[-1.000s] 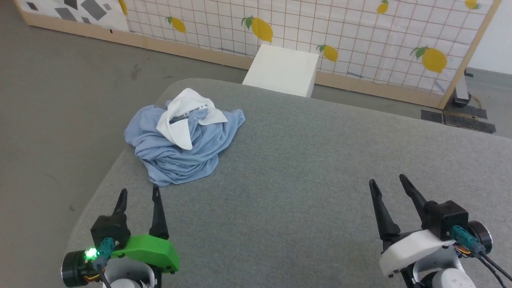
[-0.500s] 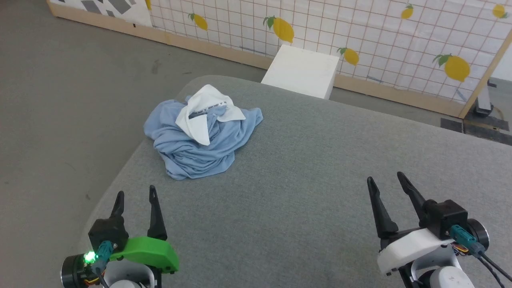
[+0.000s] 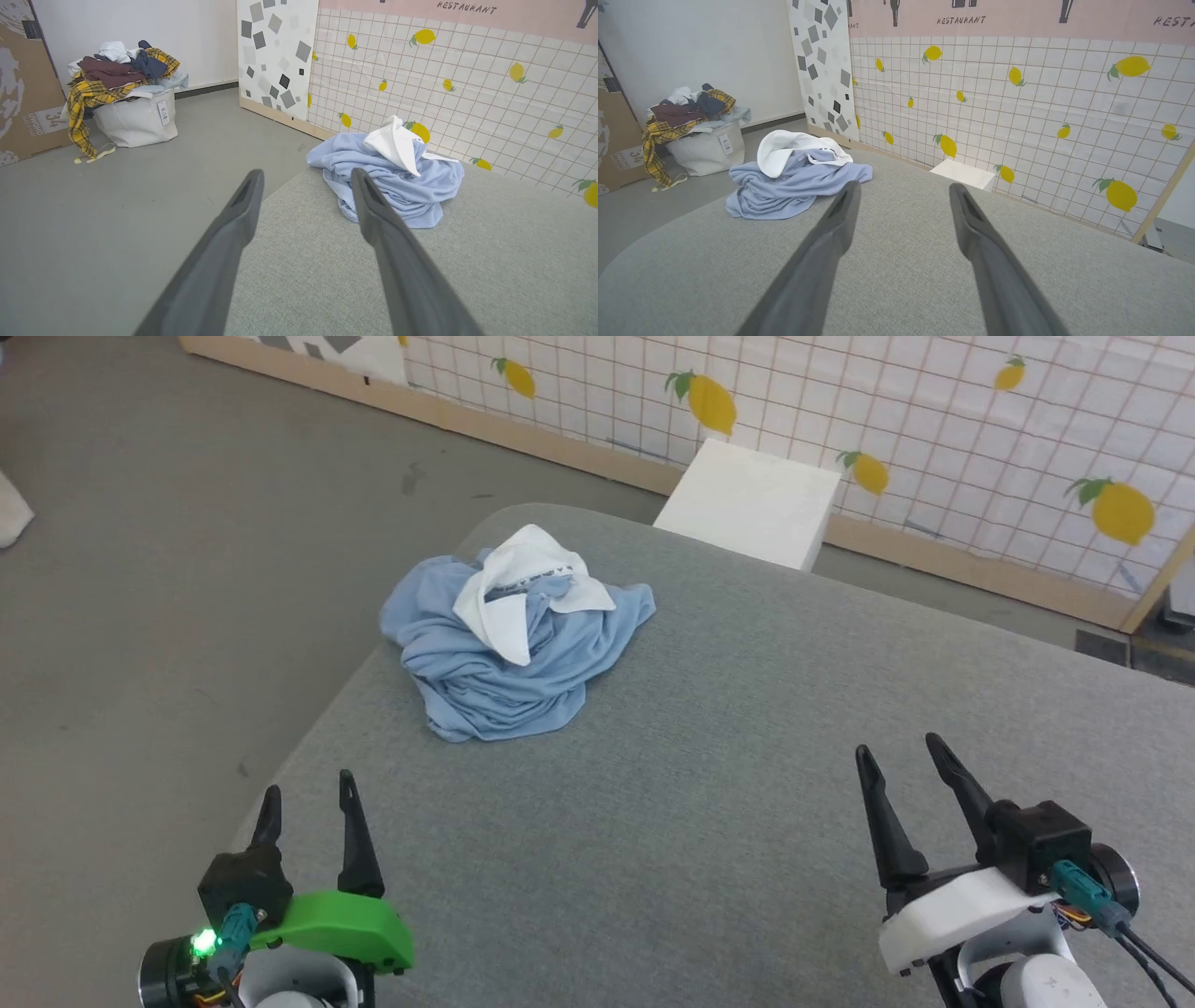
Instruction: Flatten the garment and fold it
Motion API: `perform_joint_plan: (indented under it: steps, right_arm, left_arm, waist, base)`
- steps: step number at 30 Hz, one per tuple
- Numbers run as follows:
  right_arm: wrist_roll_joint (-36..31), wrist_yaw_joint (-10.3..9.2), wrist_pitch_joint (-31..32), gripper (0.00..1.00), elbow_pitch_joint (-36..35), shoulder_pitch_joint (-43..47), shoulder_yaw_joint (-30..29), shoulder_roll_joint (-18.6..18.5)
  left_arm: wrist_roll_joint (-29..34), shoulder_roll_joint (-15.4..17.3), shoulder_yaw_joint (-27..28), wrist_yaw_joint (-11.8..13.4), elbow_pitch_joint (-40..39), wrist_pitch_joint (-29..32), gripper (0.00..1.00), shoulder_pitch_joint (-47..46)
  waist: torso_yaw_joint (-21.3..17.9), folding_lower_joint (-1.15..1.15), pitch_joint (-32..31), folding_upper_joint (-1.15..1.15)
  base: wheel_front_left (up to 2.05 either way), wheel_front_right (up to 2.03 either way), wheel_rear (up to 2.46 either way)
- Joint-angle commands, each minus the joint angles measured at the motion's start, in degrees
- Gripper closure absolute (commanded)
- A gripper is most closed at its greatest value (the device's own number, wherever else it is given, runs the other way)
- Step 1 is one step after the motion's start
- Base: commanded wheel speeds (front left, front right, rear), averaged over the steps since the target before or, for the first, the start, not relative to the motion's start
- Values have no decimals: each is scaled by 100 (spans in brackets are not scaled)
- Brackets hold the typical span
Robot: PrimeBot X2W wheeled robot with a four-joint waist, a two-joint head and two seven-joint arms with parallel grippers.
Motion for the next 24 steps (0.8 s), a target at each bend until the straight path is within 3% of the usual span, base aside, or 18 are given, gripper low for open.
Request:
perform_joint_plan:
  steps: [1, 24]
  right_arm:
    - [66, -8, -67, 0, 28, -96, 22, 7]
    - [200, -10, -265, 0, 191, -201, 101, 10]
  left_arm:
    - [-33, 40, -27, 41, 28, -65, 0, 55]
    - [-313, 144, -151, 257, 192, -324, 0, 43]
  waist:
    - [64, 0, -2, 0]
    - [521, 0, 5, 0]
  base:
    - [0, 0, 0]
    - [0, 0, 0]
